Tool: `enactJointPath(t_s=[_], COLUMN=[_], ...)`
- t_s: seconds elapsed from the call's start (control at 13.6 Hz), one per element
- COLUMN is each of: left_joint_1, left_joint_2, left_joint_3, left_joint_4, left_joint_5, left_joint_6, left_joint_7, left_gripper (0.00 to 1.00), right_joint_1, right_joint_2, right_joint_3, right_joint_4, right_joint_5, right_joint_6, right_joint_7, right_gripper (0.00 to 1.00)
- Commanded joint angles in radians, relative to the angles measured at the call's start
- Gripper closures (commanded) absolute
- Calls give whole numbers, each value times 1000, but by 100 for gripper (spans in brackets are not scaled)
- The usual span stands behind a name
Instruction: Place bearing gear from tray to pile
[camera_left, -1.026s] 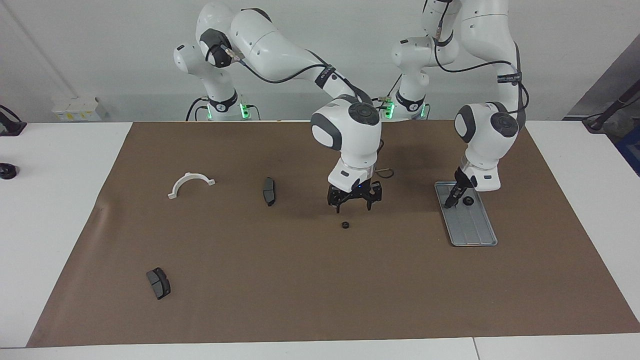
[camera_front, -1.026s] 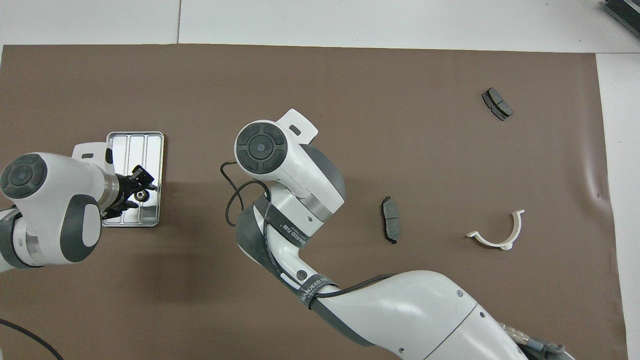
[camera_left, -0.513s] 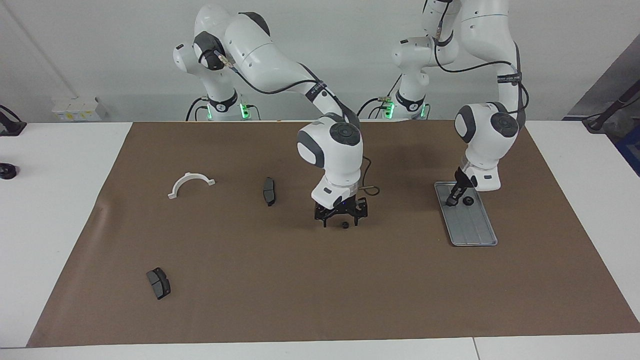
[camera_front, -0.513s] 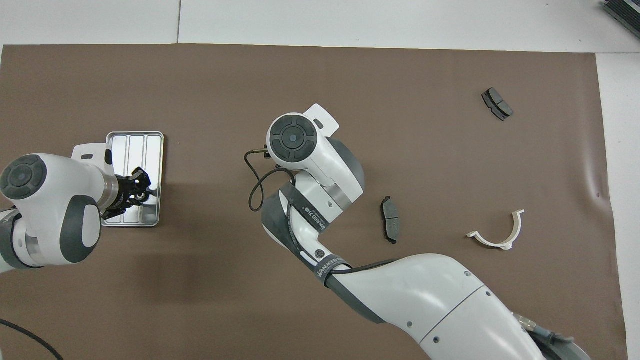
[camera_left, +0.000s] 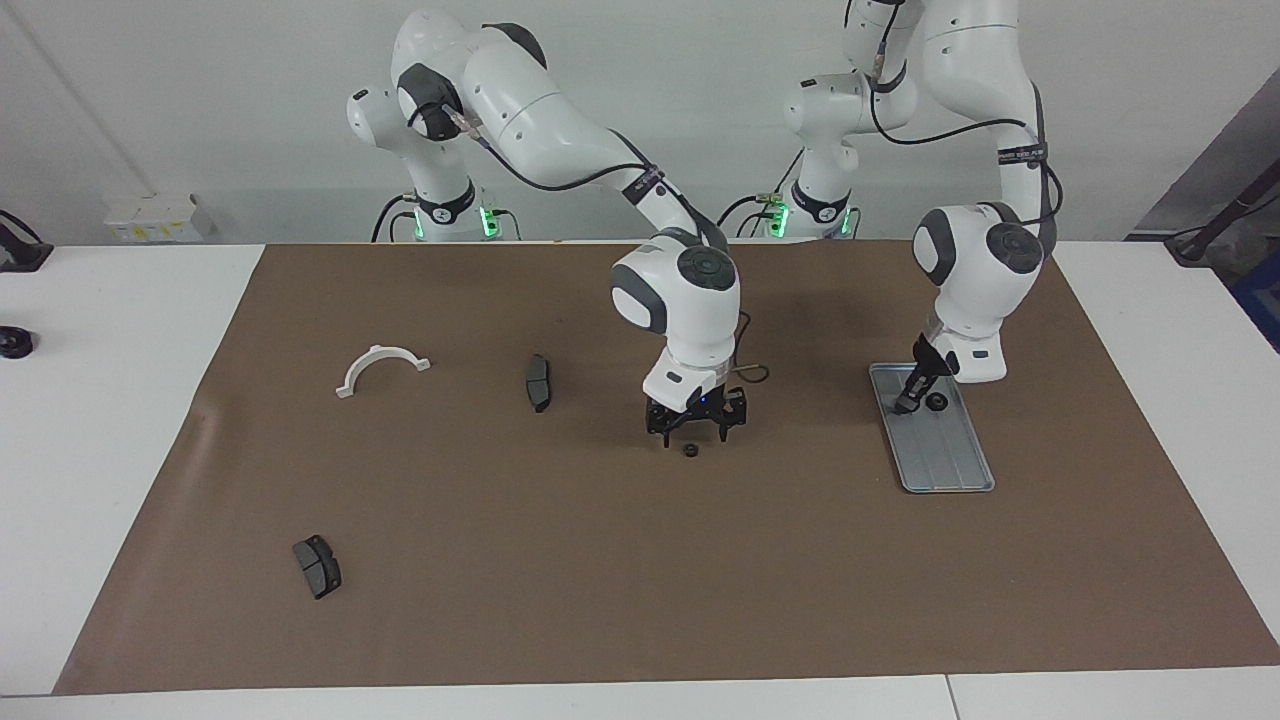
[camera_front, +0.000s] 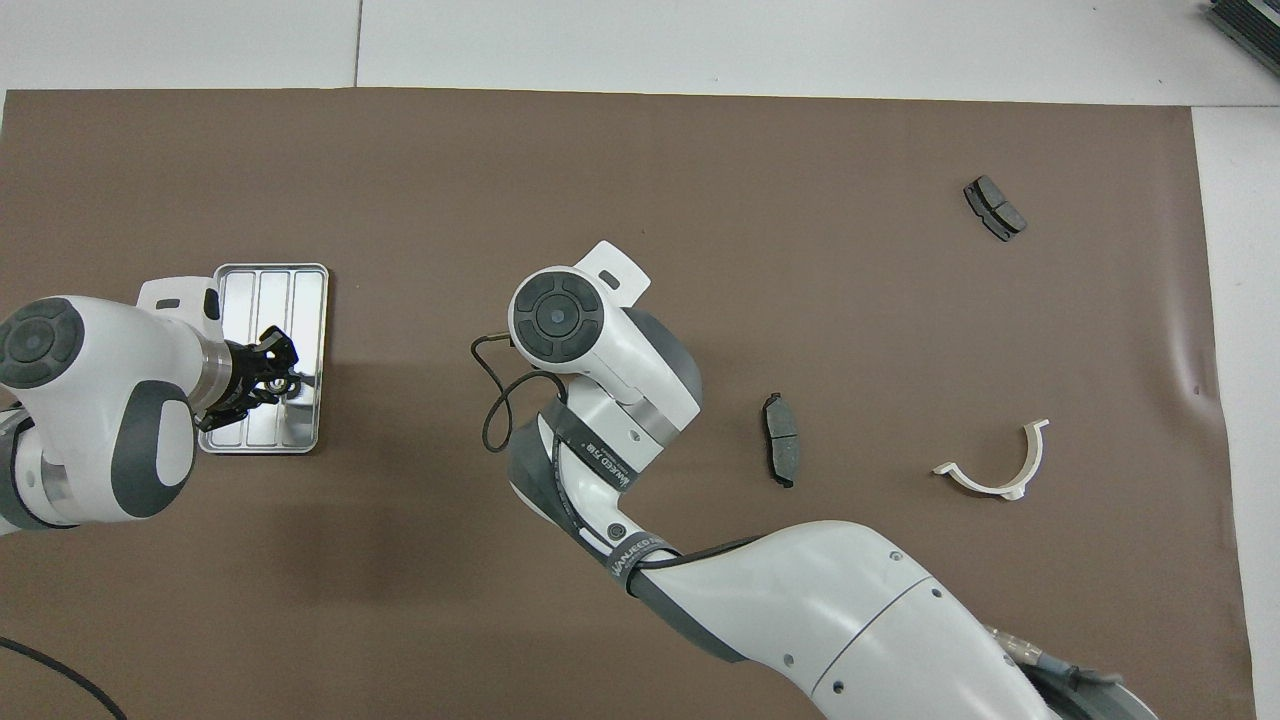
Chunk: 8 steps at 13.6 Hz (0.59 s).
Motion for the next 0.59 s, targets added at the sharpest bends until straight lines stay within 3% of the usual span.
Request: enactJointPath(t_s=[0.0, 0.22, 0.51], left_joint_1=[-18, -57, -74], left_joint_2=[-9, -10, -13], left_joint_3=[7, 7, 7], left_joint_4=[86, 152, 147], left_joint_5=[32, 75, 77], left_joint_6=[-96, -162, -160], left_joint_7=[8, 57, 60], left_gripper=[100, 100, 100], right_joint_1=[-10, -10, -7], right_joint_2=[7, 7, 7], right_joint_3=[6, 6, 7], right_joint_4=[-17, -28, -26], right_joint_5=[-47, -54, -47], right_joint_6=[29, 27, 7], right_joint_7=[4, 4, 4], right_gripper=[11, 21, 33])
